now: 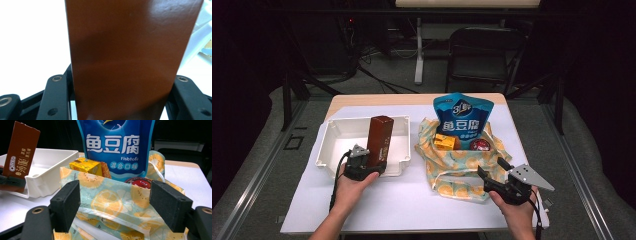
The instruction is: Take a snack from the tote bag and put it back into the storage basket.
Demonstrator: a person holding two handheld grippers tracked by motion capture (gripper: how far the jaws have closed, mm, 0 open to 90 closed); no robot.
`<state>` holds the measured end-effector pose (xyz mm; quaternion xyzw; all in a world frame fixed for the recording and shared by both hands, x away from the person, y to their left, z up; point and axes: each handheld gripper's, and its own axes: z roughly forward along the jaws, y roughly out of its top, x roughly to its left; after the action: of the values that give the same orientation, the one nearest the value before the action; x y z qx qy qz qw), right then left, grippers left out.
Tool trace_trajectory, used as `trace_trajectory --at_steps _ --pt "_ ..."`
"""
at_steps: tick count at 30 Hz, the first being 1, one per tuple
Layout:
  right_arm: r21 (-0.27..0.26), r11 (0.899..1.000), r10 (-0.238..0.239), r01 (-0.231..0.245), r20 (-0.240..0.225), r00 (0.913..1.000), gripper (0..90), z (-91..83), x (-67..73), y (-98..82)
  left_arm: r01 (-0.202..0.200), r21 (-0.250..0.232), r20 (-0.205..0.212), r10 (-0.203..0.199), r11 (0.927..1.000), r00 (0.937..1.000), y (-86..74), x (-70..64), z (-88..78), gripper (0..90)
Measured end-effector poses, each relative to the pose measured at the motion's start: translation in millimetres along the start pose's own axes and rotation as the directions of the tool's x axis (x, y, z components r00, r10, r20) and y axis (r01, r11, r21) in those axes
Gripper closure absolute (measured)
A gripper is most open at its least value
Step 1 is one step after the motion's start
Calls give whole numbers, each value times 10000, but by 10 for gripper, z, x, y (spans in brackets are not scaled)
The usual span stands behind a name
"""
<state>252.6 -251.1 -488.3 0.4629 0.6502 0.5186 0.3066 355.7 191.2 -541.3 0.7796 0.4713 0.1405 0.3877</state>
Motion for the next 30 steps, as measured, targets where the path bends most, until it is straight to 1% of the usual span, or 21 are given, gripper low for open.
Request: trace_trajectory --at_steps 3,5,8,11,12,14,16,17,19,20,21,24,25,26,28,30 --pt "-53 10000 45 -46 -36 10000 240 4 0 -1 8 272 -41 -7 9996 10000 27 10 2 435" --pt "-32 10000 38 -38 -12 10000 239 8 3 -2 125 357 -70 -123 9993 9999 38 9 14 435" --pt "-22 10000 36 -36 -4 10000 238 8 3 -3 141 623 -110 -134 9980 9998 58 17 30 435" --pt "-26 10000 35 -35 20 10000 238 3 -6 -3 218 778 -151 -207 9967 9997 77 30 47 435" --pt "-31 10000 46 -46 7 10000 236 2 -10 -4 330 784 -76 -325 9964 9994 79 34 50 434" --pt "-78 9999 83 -83 5 10000 235 3 -17 -5 390 951 -1 -392 9947 9992 84 51 56 435" --pt "-90 9999 92 -92 38 10000 234 4 -21 -6 361 1019 -5 -362 9941 9993 95 59 61 434" --pt "-95 9999 104 -103 51 9999 234 5 -23 -7 334 1127 -26 -334 9931 9994 108 56 60 434" --pt "-74 9999 99 -99 86 9999 234 4 -27 -7 251 1245 -139 -236 9919 9996 134 56 61 434" --pt "-78 9999 105 -104 86 9999 234 4 -28 -7 198 1348 -105 -185 9907 9998 148 62 58 435" --pt "-80 9999 103 -102 92 9999 234 4 -29 -7 237 1366 -221 -209 9903 9995 157 58 62 434" --pt "-76 9999 96 -96 106 9999 234 4 -29 -6 279 1615 -339 -227 9865 9992 181 60 74 434" --pt "-83 9999 111 -110 90 9999 233 6 -29 -7 240 1752 -454 -163 9842 9988 190 62 83 434" --pt "-84 9999 118 -117 99 9999 232 7 -28 -8 310 1751 -556 -216 9841 9982 192 56 91 434" --pt "-63 9999 103 -102 100 9999 231 7 -29 -8 377 1903 -534 -280 9810 9982 213 57 95 433" --pt "-57 9999 104 -103 107 9999 231 7 -31 -9 381 2026 -643 -256 9785 9976 232 51 106 434"
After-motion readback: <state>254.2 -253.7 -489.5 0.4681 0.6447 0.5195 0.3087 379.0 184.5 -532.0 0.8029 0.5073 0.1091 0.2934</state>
